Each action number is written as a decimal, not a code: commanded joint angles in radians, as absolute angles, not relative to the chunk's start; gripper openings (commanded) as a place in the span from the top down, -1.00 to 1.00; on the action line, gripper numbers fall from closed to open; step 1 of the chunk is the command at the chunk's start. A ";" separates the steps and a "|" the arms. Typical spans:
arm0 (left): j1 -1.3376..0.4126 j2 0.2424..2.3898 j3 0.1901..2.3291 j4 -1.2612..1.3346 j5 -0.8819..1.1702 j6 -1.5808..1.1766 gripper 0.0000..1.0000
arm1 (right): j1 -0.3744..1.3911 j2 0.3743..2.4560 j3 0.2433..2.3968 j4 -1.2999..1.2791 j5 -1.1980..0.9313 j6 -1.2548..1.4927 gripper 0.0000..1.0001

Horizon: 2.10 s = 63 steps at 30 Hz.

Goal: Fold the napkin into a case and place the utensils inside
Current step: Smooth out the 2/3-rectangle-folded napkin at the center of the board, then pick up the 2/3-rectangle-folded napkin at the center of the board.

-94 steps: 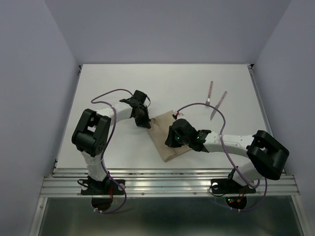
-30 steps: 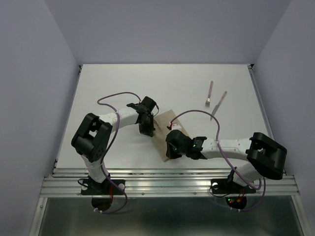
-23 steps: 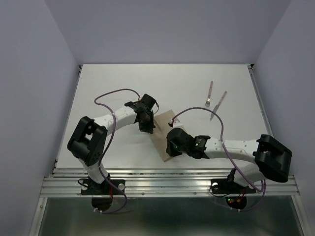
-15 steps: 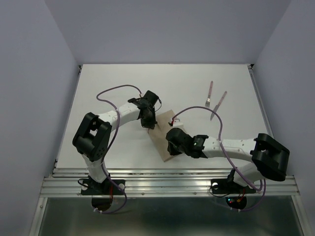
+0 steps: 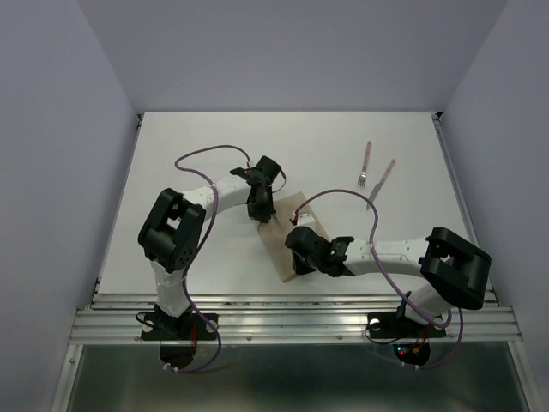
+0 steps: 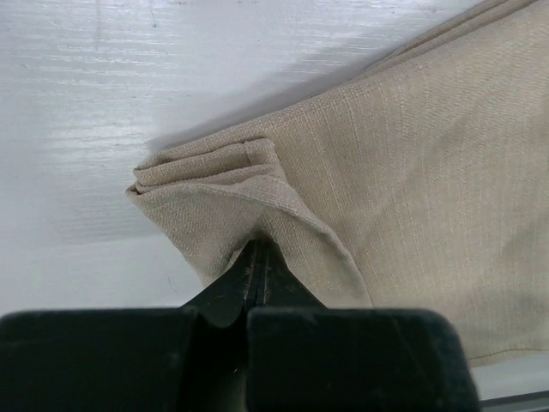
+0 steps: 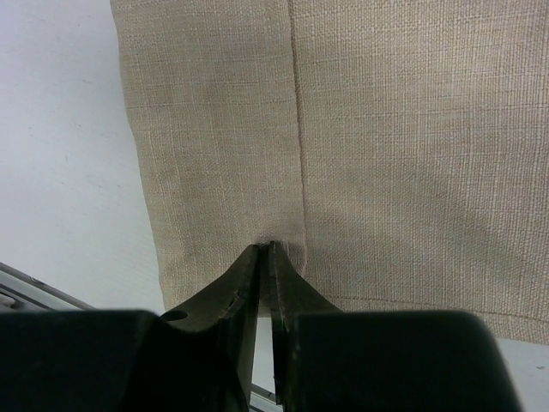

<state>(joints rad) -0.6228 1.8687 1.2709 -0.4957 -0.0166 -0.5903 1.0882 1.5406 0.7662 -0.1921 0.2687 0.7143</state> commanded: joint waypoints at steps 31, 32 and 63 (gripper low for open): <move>-0.560 1.913 1.457 -0.499 -0.072 -0.549 1.00 | 1.094 1.540 0.747 -0.169 0.252 0.736 0.71; -0.560 1.919 1.460 -0.499 -0.069 -0.549 1.00 | 1.094 1.540 0.747 -0.169 0.250 0.738 0.71; -0.560 1.997 1.401 -0.410 0.025 -0.551 1.00 | 0.463 1.636 1.047 -0.199 -0.040 0.356 -0.31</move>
<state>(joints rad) -0.5587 2.0014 1.4158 -0.4065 0.0017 -0.5606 0.4980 1.5513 0.9680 -0.2119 0.1070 0.4614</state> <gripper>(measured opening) 0.018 0.643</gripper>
